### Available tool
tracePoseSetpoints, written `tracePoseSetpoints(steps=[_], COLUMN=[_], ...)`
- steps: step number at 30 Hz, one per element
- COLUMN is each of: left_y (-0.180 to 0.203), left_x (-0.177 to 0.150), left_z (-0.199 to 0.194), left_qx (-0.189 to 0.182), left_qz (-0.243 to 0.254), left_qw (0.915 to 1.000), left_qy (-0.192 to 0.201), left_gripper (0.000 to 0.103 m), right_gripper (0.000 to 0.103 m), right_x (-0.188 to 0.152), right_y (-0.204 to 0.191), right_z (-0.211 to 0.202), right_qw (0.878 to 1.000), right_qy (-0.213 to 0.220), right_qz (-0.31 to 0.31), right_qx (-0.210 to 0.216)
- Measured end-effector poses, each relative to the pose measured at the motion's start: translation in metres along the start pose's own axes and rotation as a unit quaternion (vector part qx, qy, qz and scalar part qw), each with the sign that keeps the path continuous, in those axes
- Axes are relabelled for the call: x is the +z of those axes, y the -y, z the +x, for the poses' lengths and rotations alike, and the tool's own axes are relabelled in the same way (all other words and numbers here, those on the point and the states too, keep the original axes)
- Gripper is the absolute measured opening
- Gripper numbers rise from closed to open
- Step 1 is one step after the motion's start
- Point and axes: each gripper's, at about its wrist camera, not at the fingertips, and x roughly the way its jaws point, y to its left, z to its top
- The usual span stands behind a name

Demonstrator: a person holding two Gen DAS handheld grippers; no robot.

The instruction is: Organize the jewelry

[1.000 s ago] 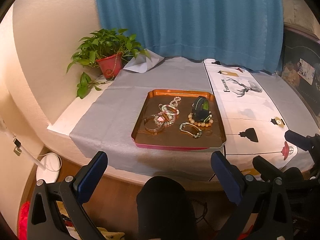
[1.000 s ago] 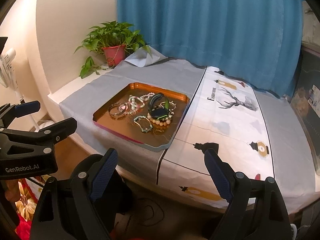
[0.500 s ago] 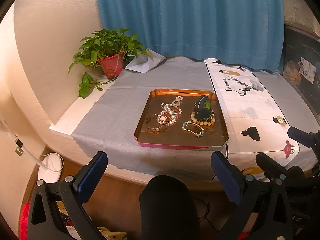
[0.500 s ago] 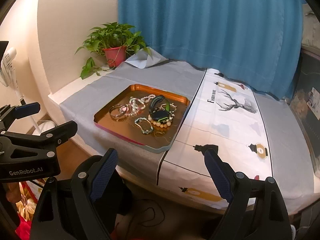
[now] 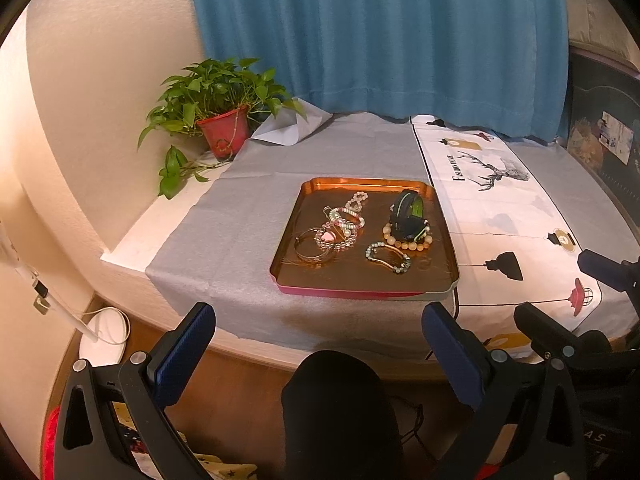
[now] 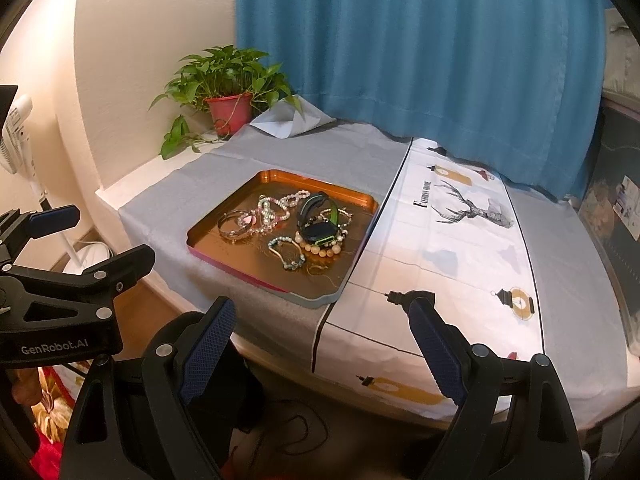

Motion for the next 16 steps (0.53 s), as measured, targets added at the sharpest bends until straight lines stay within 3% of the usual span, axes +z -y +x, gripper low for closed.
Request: tracePoseSetpoints(steps=[16], left_y=[-0.0107], left_x=[0.0001], left_z=[-0.0013], left_qx=[0.001], left_qz=[0.001], left_qw=[1.0], left_qy=[0.003], left_gripper=[0.103], right_gripper=[0.089], right_x=[0.0032], right_y=[0.0003], right_z=[-0.0009], right_qw=[1.0], right_qy=[0.001], right_qz=[-0.002], right_qx=[0.003])
